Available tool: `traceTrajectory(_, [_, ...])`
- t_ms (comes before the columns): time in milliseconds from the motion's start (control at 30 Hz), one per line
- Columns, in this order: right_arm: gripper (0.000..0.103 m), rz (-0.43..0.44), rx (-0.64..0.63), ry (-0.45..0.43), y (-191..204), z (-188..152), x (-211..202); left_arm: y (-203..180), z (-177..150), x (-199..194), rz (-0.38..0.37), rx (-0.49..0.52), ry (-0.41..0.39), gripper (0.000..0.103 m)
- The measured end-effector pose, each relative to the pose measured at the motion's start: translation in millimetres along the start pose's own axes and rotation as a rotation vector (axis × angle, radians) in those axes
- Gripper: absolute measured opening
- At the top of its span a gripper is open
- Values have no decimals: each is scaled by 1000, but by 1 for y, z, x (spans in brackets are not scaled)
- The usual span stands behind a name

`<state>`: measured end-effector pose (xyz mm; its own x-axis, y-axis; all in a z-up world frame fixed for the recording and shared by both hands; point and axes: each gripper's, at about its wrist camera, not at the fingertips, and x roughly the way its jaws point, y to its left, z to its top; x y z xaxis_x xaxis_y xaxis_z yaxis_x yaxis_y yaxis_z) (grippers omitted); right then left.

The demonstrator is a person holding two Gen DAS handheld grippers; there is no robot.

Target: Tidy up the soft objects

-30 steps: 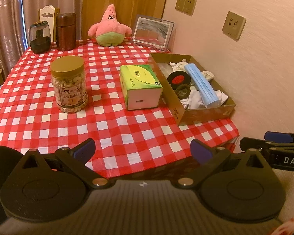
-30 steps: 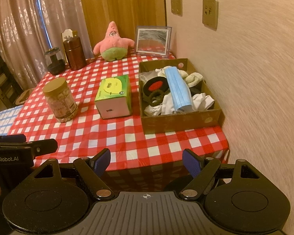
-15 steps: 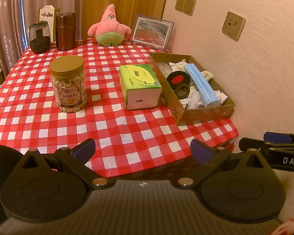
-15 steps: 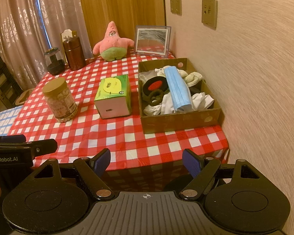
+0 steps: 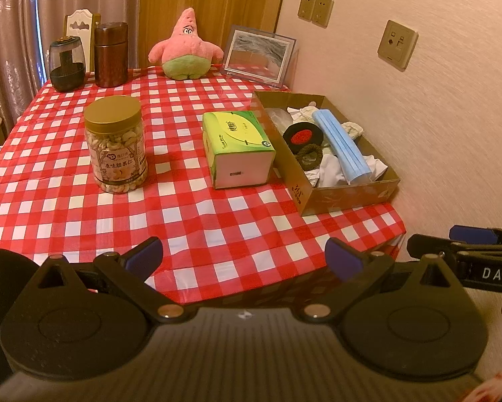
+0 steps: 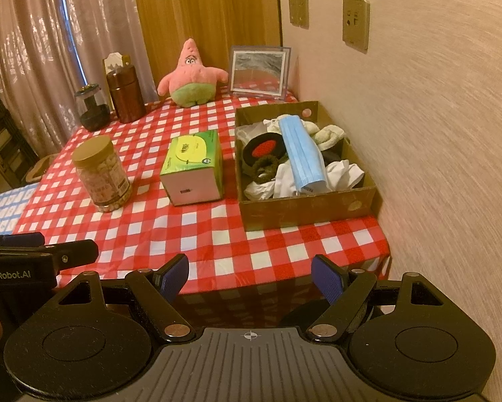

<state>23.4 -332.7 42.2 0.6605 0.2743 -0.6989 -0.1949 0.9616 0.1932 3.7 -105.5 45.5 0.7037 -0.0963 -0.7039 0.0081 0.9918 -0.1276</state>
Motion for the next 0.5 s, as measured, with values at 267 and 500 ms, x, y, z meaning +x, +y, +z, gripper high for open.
traceTrajectory(267, [80,0,2,-2,-1,0,0,-1,0,0,-1,0,0,102])
traceTrajectory(500, [80,0,2,-2,-1,0,-1,-1,0,0,-1,0,-2,102])
